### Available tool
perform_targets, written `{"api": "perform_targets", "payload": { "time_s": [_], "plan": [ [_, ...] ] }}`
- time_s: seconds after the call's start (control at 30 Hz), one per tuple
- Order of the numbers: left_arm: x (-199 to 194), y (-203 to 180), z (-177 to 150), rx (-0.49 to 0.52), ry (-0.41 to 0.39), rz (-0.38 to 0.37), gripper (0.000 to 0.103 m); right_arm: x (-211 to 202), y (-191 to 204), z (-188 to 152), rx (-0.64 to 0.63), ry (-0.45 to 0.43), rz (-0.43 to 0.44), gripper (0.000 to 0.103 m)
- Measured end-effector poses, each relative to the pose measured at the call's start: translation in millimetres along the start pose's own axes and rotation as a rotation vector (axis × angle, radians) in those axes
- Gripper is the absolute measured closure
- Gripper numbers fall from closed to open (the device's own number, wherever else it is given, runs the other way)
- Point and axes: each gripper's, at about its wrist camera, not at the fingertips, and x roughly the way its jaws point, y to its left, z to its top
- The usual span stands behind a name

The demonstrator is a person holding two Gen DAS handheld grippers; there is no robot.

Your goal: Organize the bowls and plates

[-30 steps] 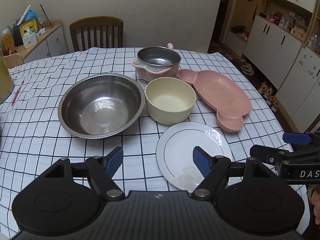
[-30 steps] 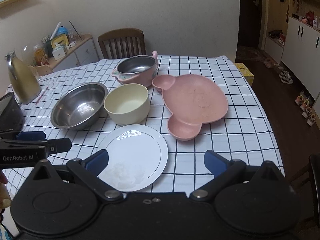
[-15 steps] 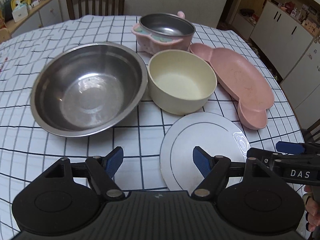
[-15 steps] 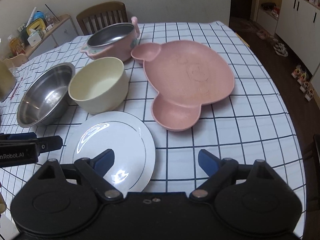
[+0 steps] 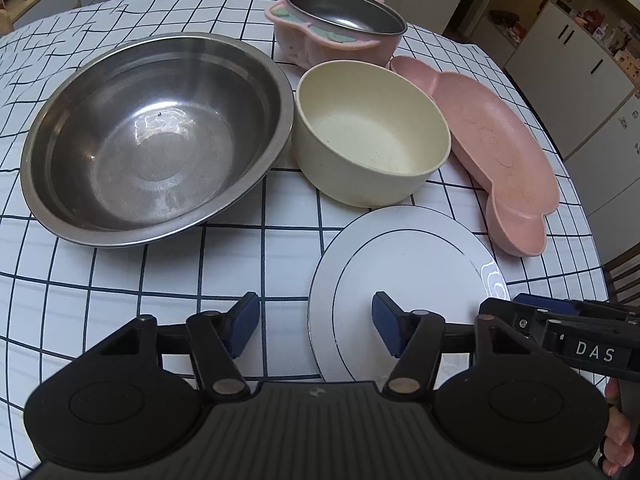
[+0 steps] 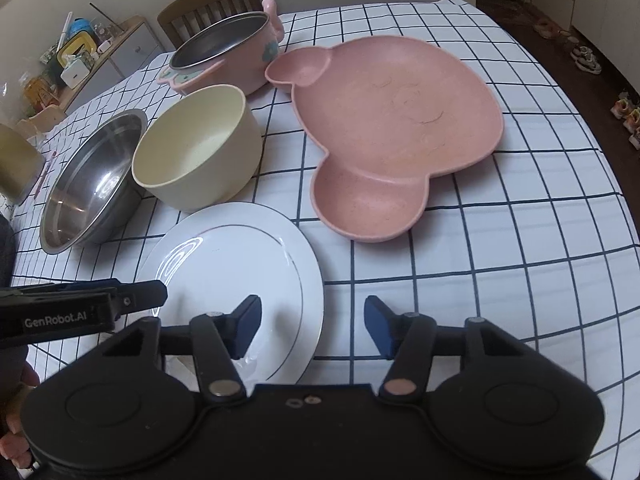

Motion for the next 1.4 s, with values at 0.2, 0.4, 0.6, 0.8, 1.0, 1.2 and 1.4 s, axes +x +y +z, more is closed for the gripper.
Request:
{"api": "perform_targets", "payload": {
  "time_s": [0.2, 0.4, 0.6, 0.8, 1.0, 1.2, 1.4],
  "plan": [
    [1.7, 4.8, 0.6, -0.038, 0.012, -0.037, 0.060, 4.3, -9.3, 4.3, 0.049, 0.016, 0.046, 0.063],
    [1.4, 10.3, 0.9, -0.078, 0.022, -0.076, 0.071, 6.2, -16.8, 7.0, 0.087, 0.026, 0.092, 0.075],
    [0.4, 19.5, -0.5, -0.128, 0.038, -0.113, 0.082, 8.0, -26.4, 8.1, 0.123, 0.044, 0.130, 0.087],
    [1.6, 28.2, -2.3, -0.173, 0.041, -0.134, 0.090, 9.6, -32.8, 9.2, 0.145, 0.055, 0.157, 0.093],
    [-1.7, 33.2, -5.0, -0.195, 0.035, -0.140, 0.093, 9.0, -35.2, 8.9, 0.150, 0.060, 0.173, 0.093],
    [-6.9, 30.3, -11.6, -0.182, 0.031, -0.141, 0.093, 2.4, -34.0, 4.6, 0.133, 0.049, 0.170, 0.094],
    [-15.7, 27.6, -19.7, -0.180, 0.026, -0.162, 0.093, -7.9, -35.9, -4.6, 0.149, 0.036, 0.170, 0.094]
  ]
}}
